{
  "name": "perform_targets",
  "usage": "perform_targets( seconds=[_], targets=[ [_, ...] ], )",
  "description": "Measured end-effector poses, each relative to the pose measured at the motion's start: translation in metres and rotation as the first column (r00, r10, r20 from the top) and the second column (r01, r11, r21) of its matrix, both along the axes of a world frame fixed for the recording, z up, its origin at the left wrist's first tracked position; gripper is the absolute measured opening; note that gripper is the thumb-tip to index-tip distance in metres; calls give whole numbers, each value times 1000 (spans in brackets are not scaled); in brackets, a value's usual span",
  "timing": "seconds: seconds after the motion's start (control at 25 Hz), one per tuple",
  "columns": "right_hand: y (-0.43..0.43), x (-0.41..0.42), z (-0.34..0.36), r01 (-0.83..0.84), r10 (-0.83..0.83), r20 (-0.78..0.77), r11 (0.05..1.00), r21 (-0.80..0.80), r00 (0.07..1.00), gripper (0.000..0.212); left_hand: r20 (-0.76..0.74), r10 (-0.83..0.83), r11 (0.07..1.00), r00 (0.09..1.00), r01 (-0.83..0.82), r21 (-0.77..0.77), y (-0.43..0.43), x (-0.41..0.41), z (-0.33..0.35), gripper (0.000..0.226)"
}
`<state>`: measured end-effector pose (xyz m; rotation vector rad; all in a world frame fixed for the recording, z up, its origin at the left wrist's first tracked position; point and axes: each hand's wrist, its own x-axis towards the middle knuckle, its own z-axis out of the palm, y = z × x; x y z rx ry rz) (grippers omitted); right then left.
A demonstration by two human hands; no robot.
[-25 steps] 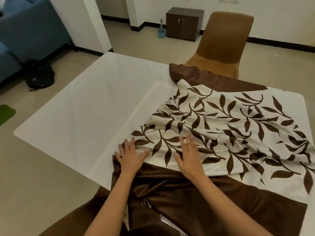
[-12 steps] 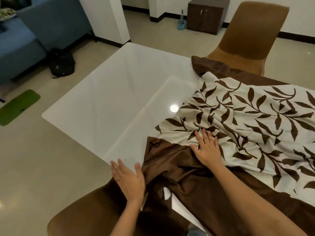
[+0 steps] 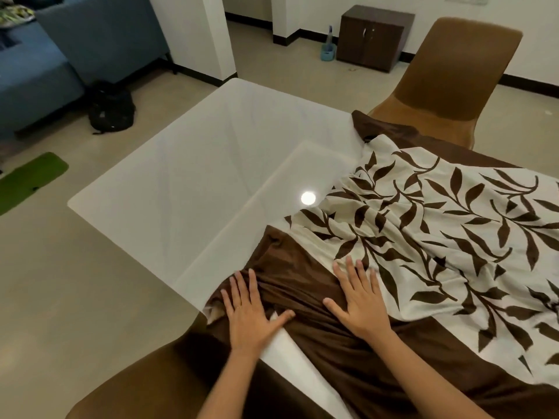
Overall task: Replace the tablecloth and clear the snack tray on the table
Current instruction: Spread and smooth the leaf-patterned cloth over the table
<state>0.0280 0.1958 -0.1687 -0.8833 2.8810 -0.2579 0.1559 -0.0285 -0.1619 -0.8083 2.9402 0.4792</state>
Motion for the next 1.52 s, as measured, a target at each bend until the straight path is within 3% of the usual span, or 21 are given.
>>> perform_targets(
  seconds=[0.12, 0.2, 0.36, 0.44, 0.48, 0.52, 0.6, 0.68, 0.76, 0.88, 0.92, 1.0, 1.08, 1.12, 1.2, 1.24, 1.32, 1.44, 1.52],
  targets=[
    [17, -9, 3, -14, 14, 1, 999, 31, 1000, 83, 9, -284, 956, 959, 284, -69, -45, -14, -1, 126],
    [34, -16, 4, -26, 25, 10, 999, 45, 1000, 84, 7, -385, 917, 923, 384, -109, -62, -20, 0, 124],
    [71, -30, 11, -81, 78, 35, 993, 90, 996, 84, -6, -382, 909, 924, 375, -180, -72, -22, -3, 104],
    [80, -34, 14, -105, 101, 45, 989, 105, 994, 83, -62, -360, 918, 931, 341, -201, -77, -21, -5, 79],
    [82, -34, 14, -109, 104, 52, 988, 107, 993, 83, -136, -351, 924, 926, 319, -212, -80, -20, 0, 57],
    [82, -34, 15, -107, 101, 55, 989, 103, 993, 84, -243, -313, 941, 918, 266, -208, -87, -22, 7, 35],
    [81, -33, 15, -101, 96, 56, 990, 95, 994, 85, -419, -183, 973, 889, 101, -210, -101, -27, 30, 34],
    [73, -27, 14, -116, 112, 56, 991, 70, 992, 86, -510, -119, 932, 852, -82, -354, -131, -31, 56, 26],
    [63, -19, 12, -124, 122, 44, 991, 55, 992, 88, -473, -88, 846, 877, -185, -500, -163, -32, 68, 24],
    [50, -5, 10, -123, 122, 19, 990, 64, 992, 88, -196, -20, 870, 980, -80, -486, -182, -23, 62, 39],
    [48, 0, 8, -123, 122, 19, 990, 63, 992, 87, -74, 35, 887, 997, -65, -457, -183, -19, 56, 51],
    [44, 9, 12, -119, 118, 16, 993, 22, 993, 80, 37, 310, 871, 950, -269, -410, -185, -19, 57, 70],
    [35, 11, 25, -88, 81, -73, 990, -108, 994, 63, -105, 478, 832, 872, -488, -264, -179, -32, 74, 69],
    [26, 6, 32, -56, 31, -127, 980, -192, 991, 60, -234, 438, 857, 868, -482, -184, -174, -42, 82, 63],
    [0, -17, 42, 30, -92, -192, 953, -303, 977, 54, -403, 287, 956, 869, -286, 63, -144, -71, 90, 46],
    [-14, -34, 44, 75, -140, -198, 950, -302, 970, 54, -403, 203, 971, 893, -131, 199, -121, -87, 91, 39],
    [-32, -65, 41, 155, -178, -101, 968, -197, 979, 70, -242, -34, 927, 970, 121, 354, -67, -106, 76, 39],
    [-27, -79, 16, 213, -213, 58, 977, 6, 975, 90, 104, -315, 937, 943, 291, 194, -5, -103, 33, 68],
    [-7, -66, 4, 214, -217, 54, 975, 57, 975, 92, 154, -351, 936, 923, 345, 64, 12, -86, 22, 79]
  ],
)
